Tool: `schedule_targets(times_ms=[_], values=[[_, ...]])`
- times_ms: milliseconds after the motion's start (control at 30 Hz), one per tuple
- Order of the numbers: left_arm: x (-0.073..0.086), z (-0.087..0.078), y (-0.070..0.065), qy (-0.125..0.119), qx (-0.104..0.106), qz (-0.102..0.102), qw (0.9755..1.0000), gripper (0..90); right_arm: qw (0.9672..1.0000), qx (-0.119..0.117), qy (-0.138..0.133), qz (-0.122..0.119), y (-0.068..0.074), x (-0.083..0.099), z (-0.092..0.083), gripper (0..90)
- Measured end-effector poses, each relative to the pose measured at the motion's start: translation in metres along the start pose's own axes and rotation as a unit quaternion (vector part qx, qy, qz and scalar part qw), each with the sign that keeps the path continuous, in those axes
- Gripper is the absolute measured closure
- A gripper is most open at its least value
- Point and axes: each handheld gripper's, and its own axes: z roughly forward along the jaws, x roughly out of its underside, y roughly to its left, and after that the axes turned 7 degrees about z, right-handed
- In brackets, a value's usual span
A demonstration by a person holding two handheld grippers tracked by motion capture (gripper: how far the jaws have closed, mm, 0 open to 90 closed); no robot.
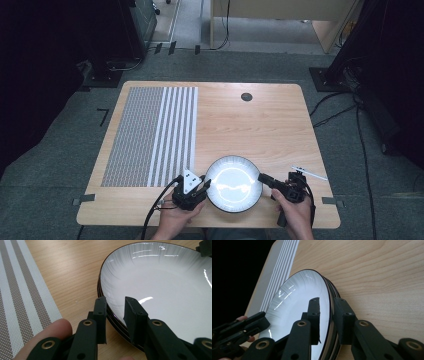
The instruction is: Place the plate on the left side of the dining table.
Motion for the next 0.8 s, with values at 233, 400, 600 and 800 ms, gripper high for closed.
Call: schedule_targets(times_ms=[233, 400, 600, 800], values=[[0.001, 0.002, -0.004, -0.006, -0.014, 0.001, 0.9999, 72.6, 0.9999, 0.0, -0.003, 0.013, 0.0, 0.001, 0.002, 74.0], [0.003, 0.004, -0.006, -0.005, -0.023, 0.003, 0.9997, 73.1, 0.9999, 0.011, -0.003, -0.01, 0.008, 0.007, 0.008, 72.8], [0.003, 0.004, -0.007, -0.007, -0.029, 0.003, 0.9995, 73.0, 0.9998, 0.015, -0.011, -0.001, 0.008, 0.009, 0.011, 74.4], [0.004, 0.005, -0.007, -0.007, -0.03, 0.004, 0.9995, 72.7, 0.9995, 0.027, -0.017, 0.003, 0.008, 0.01, 0.012, 82.1]])
